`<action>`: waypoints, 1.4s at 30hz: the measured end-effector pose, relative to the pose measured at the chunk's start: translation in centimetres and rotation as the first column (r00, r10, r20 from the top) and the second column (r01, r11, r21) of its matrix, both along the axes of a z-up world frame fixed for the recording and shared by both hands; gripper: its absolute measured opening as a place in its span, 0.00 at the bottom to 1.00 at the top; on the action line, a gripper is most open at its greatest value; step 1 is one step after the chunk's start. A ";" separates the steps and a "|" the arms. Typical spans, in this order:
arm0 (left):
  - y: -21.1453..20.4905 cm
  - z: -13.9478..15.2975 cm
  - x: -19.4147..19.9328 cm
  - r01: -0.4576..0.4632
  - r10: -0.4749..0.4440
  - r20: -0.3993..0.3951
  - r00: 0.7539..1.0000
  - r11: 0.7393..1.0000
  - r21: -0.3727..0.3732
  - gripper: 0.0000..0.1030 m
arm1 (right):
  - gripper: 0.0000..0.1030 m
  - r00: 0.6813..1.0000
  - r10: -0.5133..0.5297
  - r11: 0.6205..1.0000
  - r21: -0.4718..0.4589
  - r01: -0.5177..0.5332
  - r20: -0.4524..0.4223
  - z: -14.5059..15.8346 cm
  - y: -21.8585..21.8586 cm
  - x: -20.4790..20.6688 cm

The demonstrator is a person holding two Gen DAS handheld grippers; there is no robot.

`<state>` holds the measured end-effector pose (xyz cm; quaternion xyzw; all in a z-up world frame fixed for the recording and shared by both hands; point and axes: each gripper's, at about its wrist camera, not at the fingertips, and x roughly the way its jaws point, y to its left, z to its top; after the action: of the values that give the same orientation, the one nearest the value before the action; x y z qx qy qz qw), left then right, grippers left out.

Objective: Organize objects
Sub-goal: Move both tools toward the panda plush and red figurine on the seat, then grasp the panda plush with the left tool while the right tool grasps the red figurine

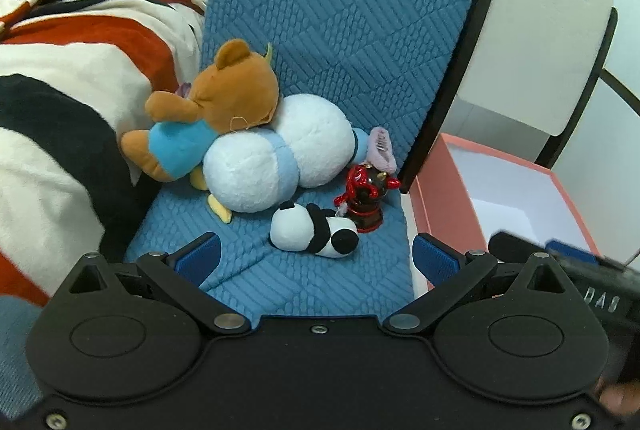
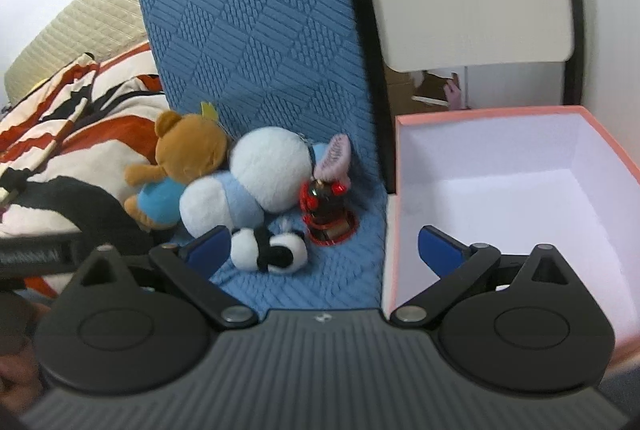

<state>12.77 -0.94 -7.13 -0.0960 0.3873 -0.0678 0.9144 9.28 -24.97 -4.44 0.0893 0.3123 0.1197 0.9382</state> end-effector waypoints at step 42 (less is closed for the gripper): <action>1.2 -14.0 17.4 0.000 -0.042 -0.405 0.914 0.995 -0.103 0.74 | 0.68 0.967 0.062 0.978 -0.180 -0.109 -0.248 -10.1 8.6 19.8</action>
<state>30.22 0.28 -21.15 -0.1496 0.5659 -0.0756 0.8073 29.11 -16.39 -14.52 -0.0014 0.4373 0.1179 0.8916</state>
